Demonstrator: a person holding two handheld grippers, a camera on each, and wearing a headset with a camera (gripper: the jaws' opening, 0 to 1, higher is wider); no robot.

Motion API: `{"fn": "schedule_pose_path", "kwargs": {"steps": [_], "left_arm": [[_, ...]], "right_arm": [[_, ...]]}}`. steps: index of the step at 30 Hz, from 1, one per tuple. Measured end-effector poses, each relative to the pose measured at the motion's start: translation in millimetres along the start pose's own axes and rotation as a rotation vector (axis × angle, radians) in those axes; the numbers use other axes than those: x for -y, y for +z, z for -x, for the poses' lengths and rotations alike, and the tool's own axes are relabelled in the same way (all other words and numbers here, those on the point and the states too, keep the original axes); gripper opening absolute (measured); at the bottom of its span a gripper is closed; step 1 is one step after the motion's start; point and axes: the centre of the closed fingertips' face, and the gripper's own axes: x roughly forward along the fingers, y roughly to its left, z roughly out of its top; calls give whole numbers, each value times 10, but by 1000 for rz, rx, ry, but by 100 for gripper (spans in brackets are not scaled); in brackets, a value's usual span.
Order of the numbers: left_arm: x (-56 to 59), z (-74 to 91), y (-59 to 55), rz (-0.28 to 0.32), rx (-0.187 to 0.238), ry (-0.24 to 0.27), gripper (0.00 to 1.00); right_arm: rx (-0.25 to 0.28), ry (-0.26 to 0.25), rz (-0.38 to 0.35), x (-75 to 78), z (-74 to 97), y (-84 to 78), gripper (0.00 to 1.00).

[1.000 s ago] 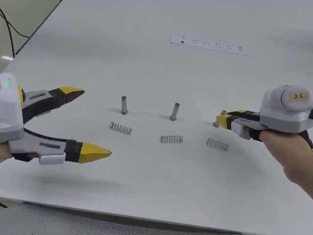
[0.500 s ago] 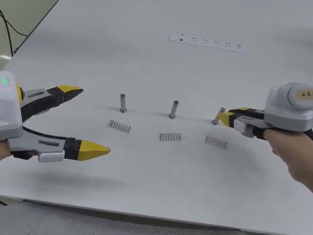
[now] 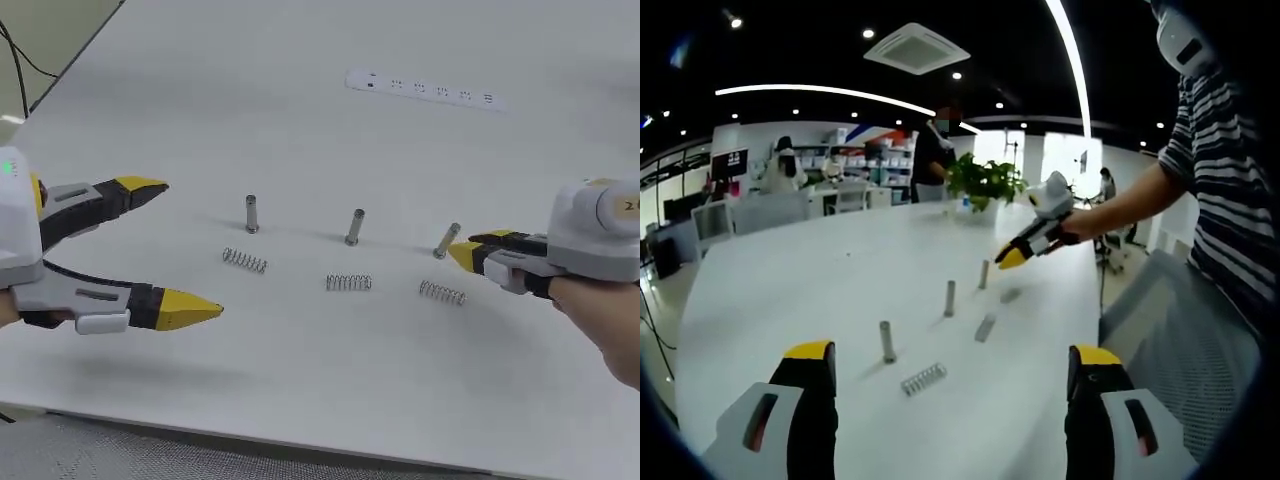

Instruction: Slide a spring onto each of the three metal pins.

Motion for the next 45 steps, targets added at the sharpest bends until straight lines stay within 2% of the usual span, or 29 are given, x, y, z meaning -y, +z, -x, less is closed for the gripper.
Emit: {"fn": "schedule_pose_path", "kwargs": {"steps": [5,9,12,23,34,45], "left_arm": [[5,-5,-7,3,-2,-3,92],[4,2,-8,3,-2,-4,92],[-7,12,-7,3,-3,0,92],[2,23,-23,11,-8,-3,91],[2,37,-9,11,-9,-2,91],[62,51,-9,10,-17,-12,90]], "right_arm": [[-41,38,66,-70,7,-87,18],[-123,90,192,-142,3,-220,20],[-147,115,264,-178,1,-261,20],[-209,189,386,-277,-1,-354,20],[-270,213,464,-230,-20,-519,19],[-296,237,520,-260,-33,-568,17]]}}
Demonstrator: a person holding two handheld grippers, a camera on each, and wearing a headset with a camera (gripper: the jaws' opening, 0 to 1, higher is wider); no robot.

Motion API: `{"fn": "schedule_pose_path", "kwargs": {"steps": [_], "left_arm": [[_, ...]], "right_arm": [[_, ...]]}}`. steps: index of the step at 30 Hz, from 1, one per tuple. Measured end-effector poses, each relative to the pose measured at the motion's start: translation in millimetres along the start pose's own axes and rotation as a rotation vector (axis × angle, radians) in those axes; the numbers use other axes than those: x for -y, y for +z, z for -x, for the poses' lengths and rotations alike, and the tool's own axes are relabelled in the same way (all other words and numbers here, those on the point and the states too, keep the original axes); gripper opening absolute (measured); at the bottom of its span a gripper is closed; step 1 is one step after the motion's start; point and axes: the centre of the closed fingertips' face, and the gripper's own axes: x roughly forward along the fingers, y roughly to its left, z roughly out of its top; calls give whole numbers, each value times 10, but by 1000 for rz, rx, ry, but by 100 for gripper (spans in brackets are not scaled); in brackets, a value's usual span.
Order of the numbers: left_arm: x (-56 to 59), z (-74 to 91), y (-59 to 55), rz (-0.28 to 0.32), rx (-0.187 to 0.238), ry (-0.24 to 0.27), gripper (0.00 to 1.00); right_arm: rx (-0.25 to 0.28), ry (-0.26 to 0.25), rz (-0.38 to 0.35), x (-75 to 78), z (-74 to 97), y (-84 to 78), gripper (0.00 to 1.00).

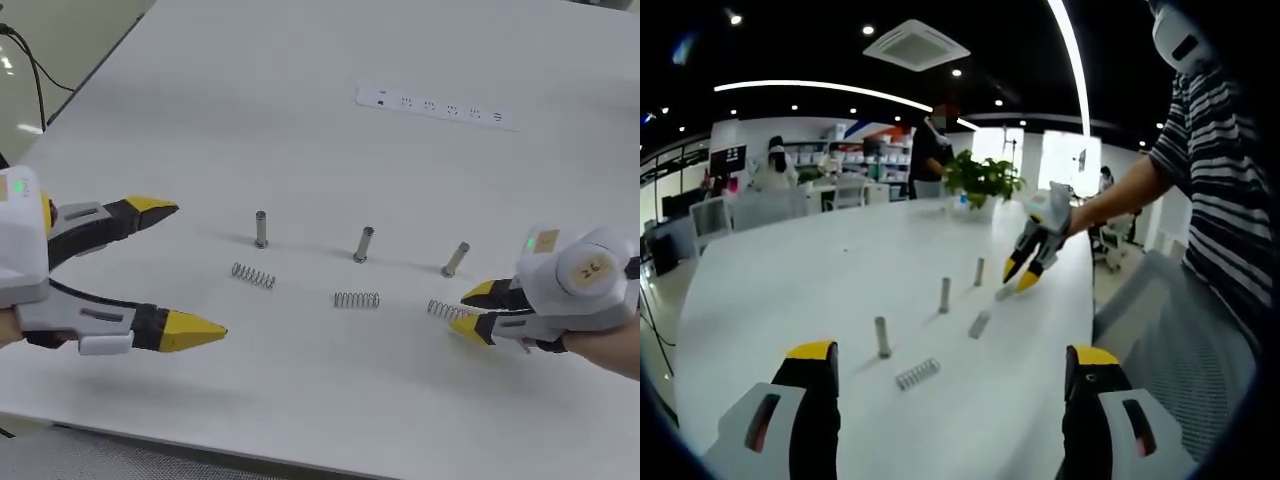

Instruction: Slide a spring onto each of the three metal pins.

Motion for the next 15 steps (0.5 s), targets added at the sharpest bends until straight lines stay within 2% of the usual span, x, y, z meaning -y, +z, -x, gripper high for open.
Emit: {"fn": "schedule_pose_path", "kwargs": {"steps": [6,15], "left_arm": [[22,-5,-5,-2,-7,-5,90],[-8,-23,63,-4,-2,-8,89]], "right_arm": [[-24,-5,30,28,-33,-17,15],[-46,0,66,57,-58,-37,12]]}}
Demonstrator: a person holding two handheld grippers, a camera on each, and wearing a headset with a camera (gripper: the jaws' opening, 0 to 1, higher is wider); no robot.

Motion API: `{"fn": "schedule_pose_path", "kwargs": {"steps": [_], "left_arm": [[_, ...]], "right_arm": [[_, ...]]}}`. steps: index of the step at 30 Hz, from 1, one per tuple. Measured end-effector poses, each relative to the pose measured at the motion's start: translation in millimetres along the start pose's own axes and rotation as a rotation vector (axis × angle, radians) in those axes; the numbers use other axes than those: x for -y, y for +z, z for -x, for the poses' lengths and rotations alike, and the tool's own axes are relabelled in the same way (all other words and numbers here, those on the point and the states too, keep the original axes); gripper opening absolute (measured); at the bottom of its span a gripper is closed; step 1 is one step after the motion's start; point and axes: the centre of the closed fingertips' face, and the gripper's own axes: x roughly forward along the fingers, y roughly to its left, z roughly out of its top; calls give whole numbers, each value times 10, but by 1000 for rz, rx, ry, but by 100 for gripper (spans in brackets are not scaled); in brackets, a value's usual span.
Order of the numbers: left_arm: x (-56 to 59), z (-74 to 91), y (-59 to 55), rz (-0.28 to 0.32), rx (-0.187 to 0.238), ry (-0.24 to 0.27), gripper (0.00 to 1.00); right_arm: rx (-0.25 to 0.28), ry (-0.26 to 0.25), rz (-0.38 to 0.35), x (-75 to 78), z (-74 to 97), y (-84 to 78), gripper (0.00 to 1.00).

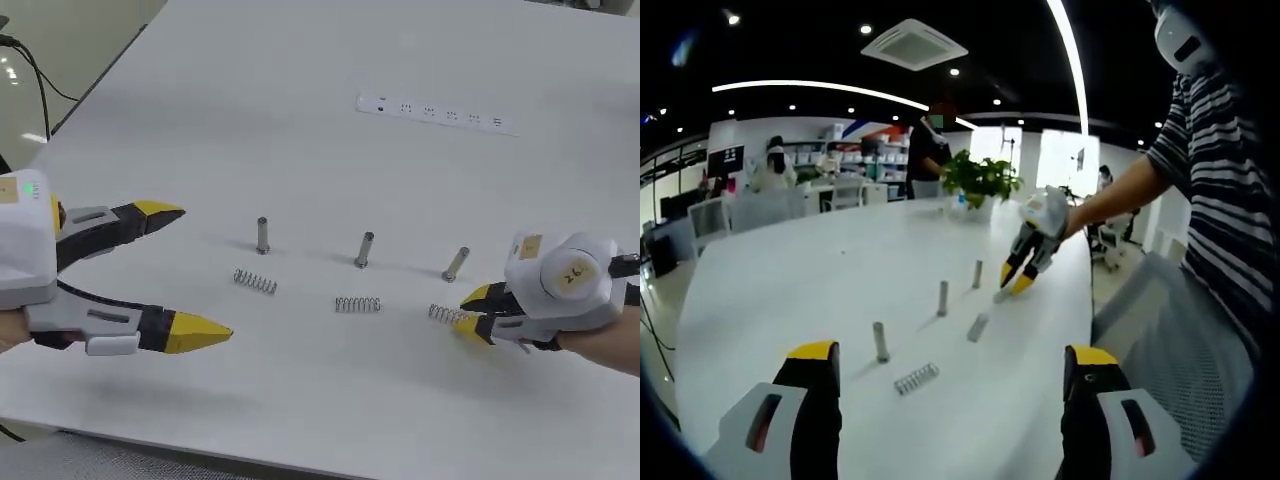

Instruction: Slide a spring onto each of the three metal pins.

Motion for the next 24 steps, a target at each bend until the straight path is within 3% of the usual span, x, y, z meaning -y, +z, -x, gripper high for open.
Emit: {"fn": "schedule_pose_path", "kwargs": {"steps": [17,24], "left_arm": [[58,9,-62,1,-22,-15,89],[127,-66,-52,0,-29,-37,88]], "right_arm": [[-26,23,28,-47,-40,-53,9],[-23,19,35,-59,-13,-47,8]]}}
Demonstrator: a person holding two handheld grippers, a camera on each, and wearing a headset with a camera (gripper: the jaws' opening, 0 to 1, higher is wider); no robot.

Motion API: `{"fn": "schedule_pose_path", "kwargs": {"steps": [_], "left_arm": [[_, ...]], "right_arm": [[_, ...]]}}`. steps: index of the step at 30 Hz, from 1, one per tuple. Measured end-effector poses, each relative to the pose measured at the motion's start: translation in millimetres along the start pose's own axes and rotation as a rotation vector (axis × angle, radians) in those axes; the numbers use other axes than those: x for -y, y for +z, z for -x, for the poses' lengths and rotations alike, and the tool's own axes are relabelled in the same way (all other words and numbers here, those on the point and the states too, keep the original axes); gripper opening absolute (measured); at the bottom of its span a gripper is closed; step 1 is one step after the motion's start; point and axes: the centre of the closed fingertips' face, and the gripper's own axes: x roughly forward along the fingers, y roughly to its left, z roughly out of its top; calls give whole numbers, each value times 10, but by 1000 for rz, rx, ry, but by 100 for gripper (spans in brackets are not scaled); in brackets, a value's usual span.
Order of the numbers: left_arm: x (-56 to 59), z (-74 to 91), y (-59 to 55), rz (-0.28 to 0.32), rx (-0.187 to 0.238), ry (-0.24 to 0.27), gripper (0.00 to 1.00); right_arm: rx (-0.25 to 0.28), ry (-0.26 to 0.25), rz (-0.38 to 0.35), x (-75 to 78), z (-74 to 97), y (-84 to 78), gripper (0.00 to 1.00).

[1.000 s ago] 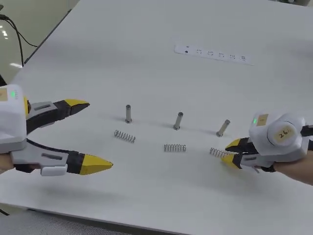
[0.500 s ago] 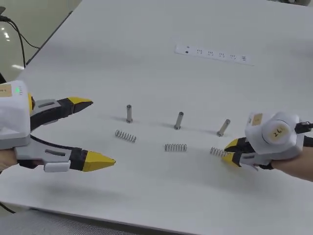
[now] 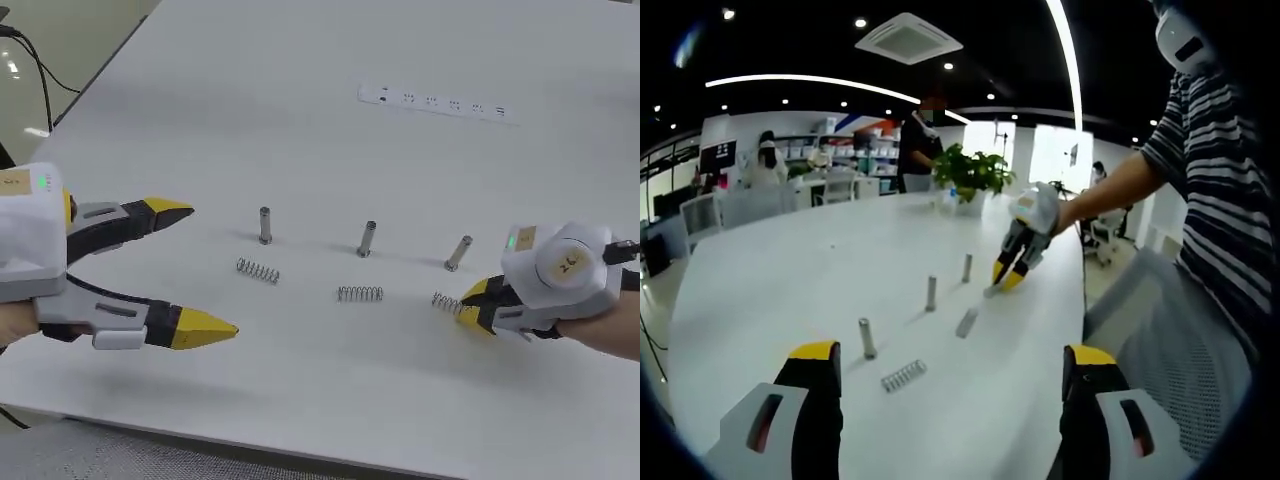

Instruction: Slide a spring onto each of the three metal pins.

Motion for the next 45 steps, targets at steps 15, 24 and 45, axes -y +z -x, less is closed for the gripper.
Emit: {"fn": "schedule_pose_path", "kwargs": {"steps": [15,24,45], "left_arm": [[143,-173,-9,-3,-30,-84,84],[242,-294,72,0,-26,-140,82],[432,-714,97,-24,-44,-253,68]], "right_arm": [[18,14,73,-88,76,77,8],[16,15,79,-77,64,66,8],[139,59,180,-344,297,688,8]]}}
